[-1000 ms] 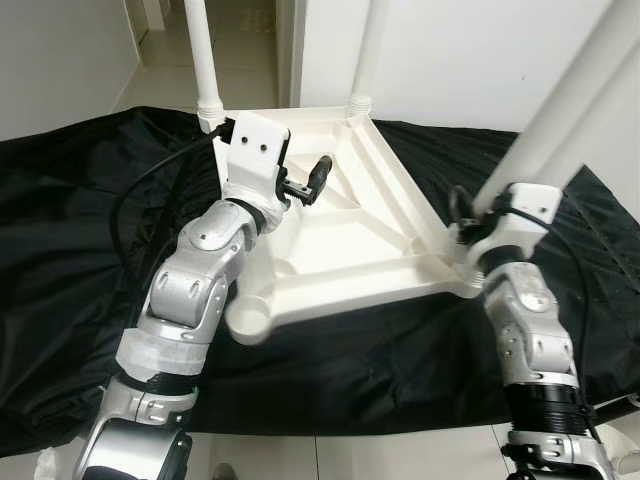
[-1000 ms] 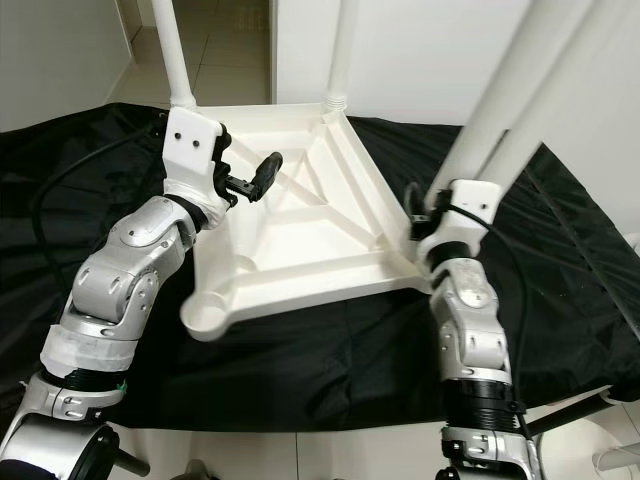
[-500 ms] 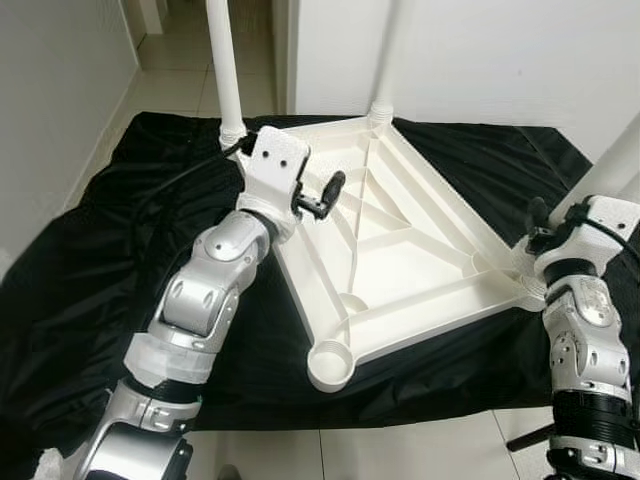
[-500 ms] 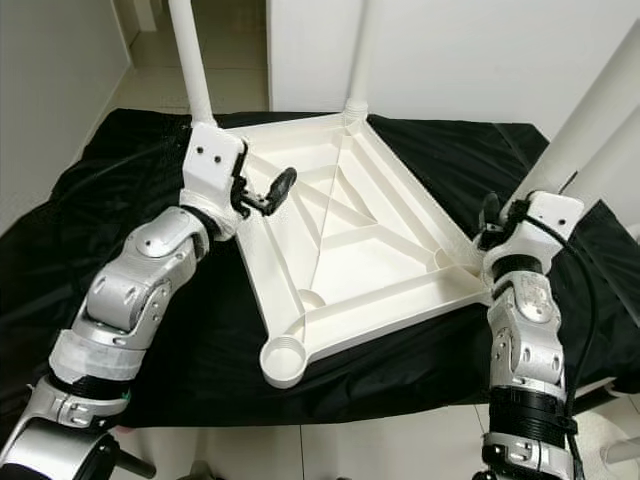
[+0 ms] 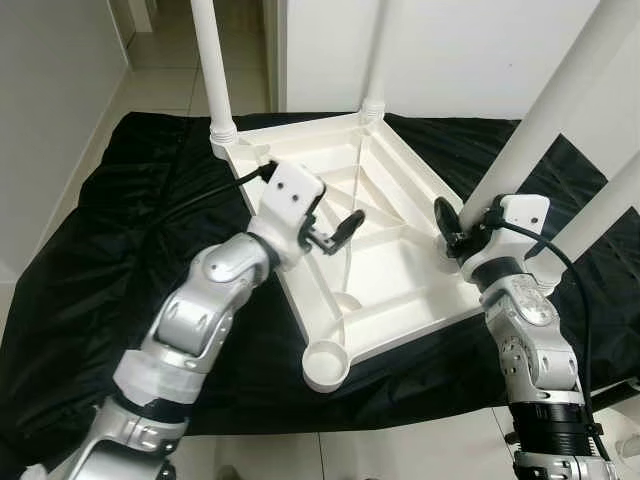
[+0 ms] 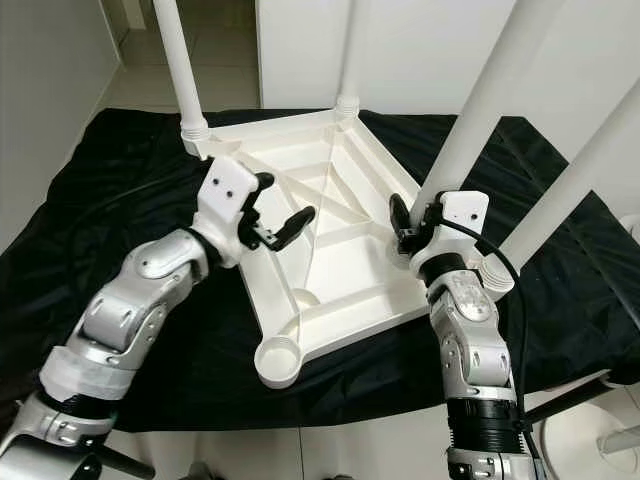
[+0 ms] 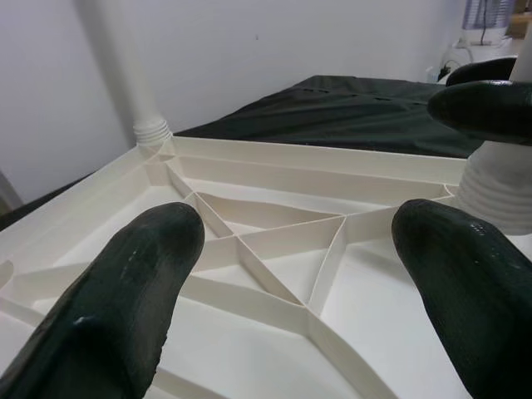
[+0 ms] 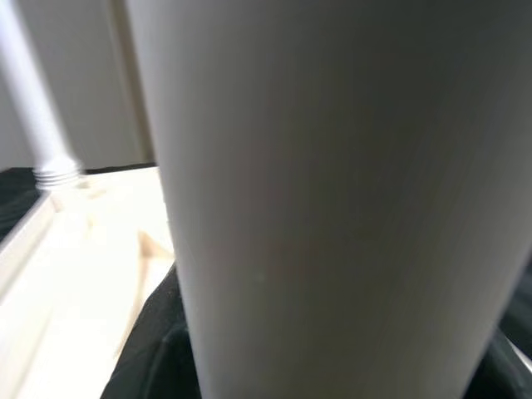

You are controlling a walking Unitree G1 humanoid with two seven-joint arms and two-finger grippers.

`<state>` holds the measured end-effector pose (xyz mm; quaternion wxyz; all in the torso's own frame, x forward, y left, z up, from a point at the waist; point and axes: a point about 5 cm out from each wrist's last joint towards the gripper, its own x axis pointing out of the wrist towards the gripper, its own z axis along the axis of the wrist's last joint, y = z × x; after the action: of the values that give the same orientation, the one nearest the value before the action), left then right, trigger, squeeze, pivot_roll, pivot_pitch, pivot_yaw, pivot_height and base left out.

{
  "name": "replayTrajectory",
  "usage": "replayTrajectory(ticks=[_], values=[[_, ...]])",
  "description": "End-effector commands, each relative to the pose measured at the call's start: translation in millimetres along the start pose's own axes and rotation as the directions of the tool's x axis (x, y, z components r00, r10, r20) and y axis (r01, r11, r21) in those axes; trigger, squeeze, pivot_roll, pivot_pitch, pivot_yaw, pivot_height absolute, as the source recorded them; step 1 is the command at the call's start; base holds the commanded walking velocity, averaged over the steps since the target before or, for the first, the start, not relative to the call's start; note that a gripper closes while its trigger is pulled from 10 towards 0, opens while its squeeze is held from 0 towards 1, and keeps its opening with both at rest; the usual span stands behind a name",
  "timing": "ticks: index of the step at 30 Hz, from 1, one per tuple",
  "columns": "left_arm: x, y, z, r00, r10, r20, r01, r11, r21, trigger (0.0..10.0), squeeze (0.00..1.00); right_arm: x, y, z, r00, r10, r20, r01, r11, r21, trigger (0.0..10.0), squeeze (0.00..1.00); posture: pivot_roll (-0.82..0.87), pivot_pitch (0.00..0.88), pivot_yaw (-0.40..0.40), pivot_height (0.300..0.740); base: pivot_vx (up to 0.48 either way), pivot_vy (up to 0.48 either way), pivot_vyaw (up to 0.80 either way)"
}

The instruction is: Building children table

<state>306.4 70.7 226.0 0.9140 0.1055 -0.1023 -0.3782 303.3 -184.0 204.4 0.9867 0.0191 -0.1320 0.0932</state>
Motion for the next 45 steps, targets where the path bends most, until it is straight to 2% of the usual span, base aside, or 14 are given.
replayTrajectory(ticks=[1,6,8,9,11,15,19,29,35,40,42,45], values=[[-2.0,-2.5,-9,0.999,-0.039,-0.008,0.039,0.999,0.000,10.0,0.00,-2.2,4.9,3,0.999,0.049,0.001,-0.049,0.999,0.012,10.0,0.00,-0.04,0.064,-0.015,0.740,0.000,0.000,0.00],[-8.8,-7.7,-16,0.992,-0.125,-0.007,0.125,0.992,-0.004,10.0,0.00,-3.9,8.2,9,0.996,0.093,0.005,-0.093,0.996,0.010,10.0,0.00,-0.04,0.064,-0.015,0.740,0.000,0.000,0.00],[-13.9,-17.4,-18,0.976,-0.217,-0.013,0.217,0.976,0.003,10.0,0.00,-5.4,9.6,14,0.994,0.111,0.014,-0.111,0.994,0.018,10.0,0.00,-0.05,0.063,-0.013,0.740,0.000,0.000,0.00],[-13.9,-17.4,-18,0.976,-0.217,-0.013,0.217,0.976,0.003,10.0,0.00,-5.4,9.6,14,0.994,0.111,0.014,-0.111,0.994,0.018,10.0,0.00,-0.05,0.063,-0.013,0.740,0.000,0.000,0.00],[-17.3,-29.8,-27,0.953,-0.298,-0.057,0.301,0.953,0.038,10.0,0.00,-7.3,9.7,22,0.992,0.117,0.040,-0.118,0.993,0.030,10.0,0.00,-0.05,0.064,-0.010,0.740,0.000,0.000,0.00],[-17.7,-40.7,-34,0.936,-0.340,-0.094,0.347,0.935,0.078,10.0,0.00,-8.3,9.3,29,0.992,0.112,0.062,-0.115,0.993,0.040,10.0,0.00,-0.06,0.064,-0.006,0.740,0.000,0.000,0.00],[-15.2,-48.9,-40,0.927,-0.359,-0.111,0.370,0.922,0.110,10.0,0.00,-8.9,8.2,35,0.992,0.100,0.078,-0.104,0.993,0.051,10.0,0.00,-0.06,0.064,-0.004,0.740,0.000,0.000,0.00],[-11.5,-67.5,-47,0.908,-0.394,-0.145,0.411,0.904,0.117,10.0,0.00,-8.8,8.7,42,0.992,0.090,0.093,-0.096,0.993,0.065,10.0,0.00,-0.06,0.060,-0.006,0.740,0.000,0.000,0.00],[-10.6,-71.2,-49,0.904,-0.399,-0.153,0.418,0.900,0.121,10.0,0.00,-8.7,9.1,43,0.992,0.091,0.089,-0.097,0.993,0.068,10.0,0.00,-0.06,0.060,-0.009,0.740,0.000,0.000,0.00],[-2.0,-75.0,-51,0.916,-0.362,-0.175,0.383,0.917,0.111,10.0,0.00,-8.3,10.9,44,0.991,0.099,0.084,-0.106,0.992,0.074,10.0,0.00,-0.06,0.057,-0.015,0.740,0.000,0.000,0.00],[7.4,-76.6,-53,0.930,-0.312,-0.196,0.335,0.938,0.094,10.0,0.00,-7.6,12.3,44,0.991,0.103,0.084,-0.110,0.991,0.077,10.0,0.00,-0.06,0.057,-0.015,0.740,0.000,0.000,0.00],[9.4,-78.7,-54,0.930,-0.309,-0.197,0.331,0.940,0.089,10.0,0.00,-7.7,13.3,44,0.991,0.105,0.083,-0.112,0.991,0.080,10.0,0.00,-0.06,0.048,-0.017,0.740,0.000,0.000,0.00]])
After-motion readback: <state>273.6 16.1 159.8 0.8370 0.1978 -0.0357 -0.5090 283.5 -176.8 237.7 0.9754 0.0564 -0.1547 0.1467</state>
